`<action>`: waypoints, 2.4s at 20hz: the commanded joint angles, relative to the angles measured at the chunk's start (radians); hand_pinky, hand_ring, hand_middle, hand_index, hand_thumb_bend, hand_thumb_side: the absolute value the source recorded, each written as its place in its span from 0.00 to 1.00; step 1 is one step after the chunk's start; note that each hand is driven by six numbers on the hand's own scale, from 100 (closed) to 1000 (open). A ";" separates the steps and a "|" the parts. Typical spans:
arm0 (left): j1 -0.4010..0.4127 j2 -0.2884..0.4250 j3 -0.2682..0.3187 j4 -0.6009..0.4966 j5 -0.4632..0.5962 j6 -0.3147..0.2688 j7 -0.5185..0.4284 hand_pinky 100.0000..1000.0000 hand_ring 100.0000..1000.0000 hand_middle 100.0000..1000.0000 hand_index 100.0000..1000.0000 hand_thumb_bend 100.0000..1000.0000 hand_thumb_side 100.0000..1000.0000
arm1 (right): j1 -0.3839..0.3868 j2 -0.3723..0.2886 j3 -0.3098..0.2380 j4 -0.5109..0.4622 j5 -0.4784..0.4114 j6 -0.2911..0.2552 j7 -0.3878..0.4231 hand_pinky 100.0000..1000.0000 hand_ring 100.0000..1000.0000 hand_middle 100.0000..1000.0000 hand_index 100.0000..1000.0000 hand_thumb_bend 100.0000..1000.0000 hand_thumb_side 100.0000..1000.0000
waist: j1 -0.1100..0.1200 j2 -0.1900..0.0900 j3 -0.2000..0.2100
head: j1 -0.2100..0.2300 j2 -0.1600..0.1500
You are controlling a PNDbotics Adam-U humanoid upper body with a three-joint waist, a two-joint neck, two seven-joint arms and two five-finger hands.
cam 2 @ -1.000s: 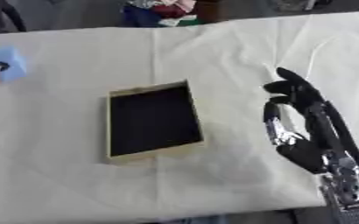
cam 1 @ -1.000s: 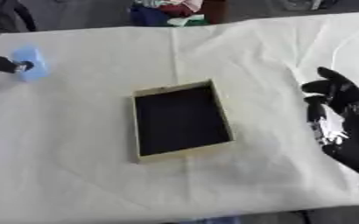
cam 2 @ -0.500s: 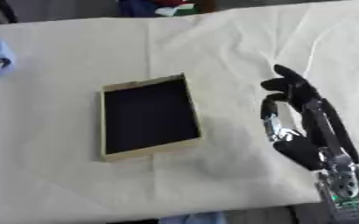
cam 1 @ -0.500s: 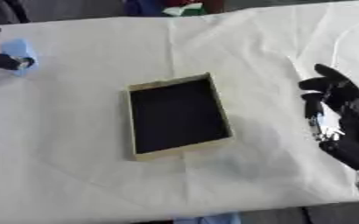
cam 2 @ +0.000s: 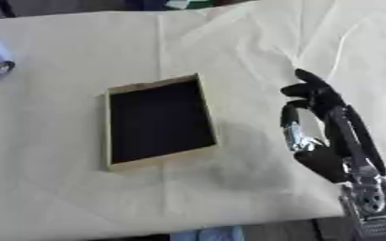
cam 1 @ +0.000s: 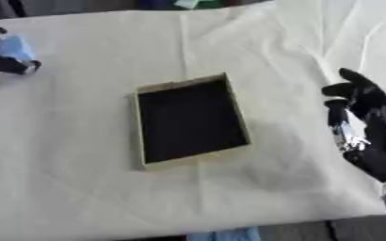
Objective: Pick up objects on the table and place them in the box.
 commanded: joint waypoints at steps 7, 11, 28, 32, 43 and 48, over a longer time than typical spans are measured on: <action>-0.020 0.024 0.002 -0.029 -0.021 0.022 0.019 0.82 0.70 0.54 0.88 0.27 0.41 | -0.008 -0.008 0.002 -0.009 0.003 -0.004 0.003 0.71 0.78 0.68 0.95 0.00 0.48 | -0.004 -0.024 0.001 | 0.003 0.000; -0.017 0.028 0.002 -0.041 -0.027 0.024 0.052 0.80 0.66 0.49 0.83 0.25 0.41 | -0.003 -0.013 0.001 -0.012 -0.001 -0.005 0.003 0.71 0.78 0.68 0.95 0.00 0.48 | -0.007 -0.034 0.005 | 0.001 0.000; -0.003 0.009 -0.129 -0.407 -0.001 -0.175 -0.113 0.80 0.65 0.46 0.80 0.17 0.45 | 0.010 -0.039 -0.001 -0.023 -0.026 -0.004 0.005 0.71 0.78 0.69 0.95 0.00 0.47 | -0.009 -0.082 0.028 | -0.016 0.005; 0.009 -0.034 -0.229 -0.544 0.082 -0.271 -0.178 0.80 0.65 0.46 0.79 0.17 0.47 | 0.010 -0.043 -0.001 -0.025 -0.033 -0.004 0.007 0.71 0.78 0.69 0.95 0.00 0.47 | -0.009 -0.089 0.021 | -0.019 0.005; 0.004 -0.196 -0.488 -0.751 0.273 -0.385 -0.266 0.79 0.67 0.49 0.80 0.19 0.47 | 0.005 -0.043 0.005 -0.028 -0.046 -0.004 0.017 0.71 0.78 0.68 0.95 0.00 0.47 | -0.012 -0.093 0.006 | -0.016 0.005; 0.031 -0.252 -0.539 -0.729 0.254 -0.424 -0.313 0.80 0.70 0.53 0.82 0.21 0.46 | 0.004 -0.040 0.007 -0.026 -0.046 -0.004 0.022 0.71 0.78 0.68 0.95 0.00 0.47 | -0.013 -0.090 0.004 | -0.012 0.005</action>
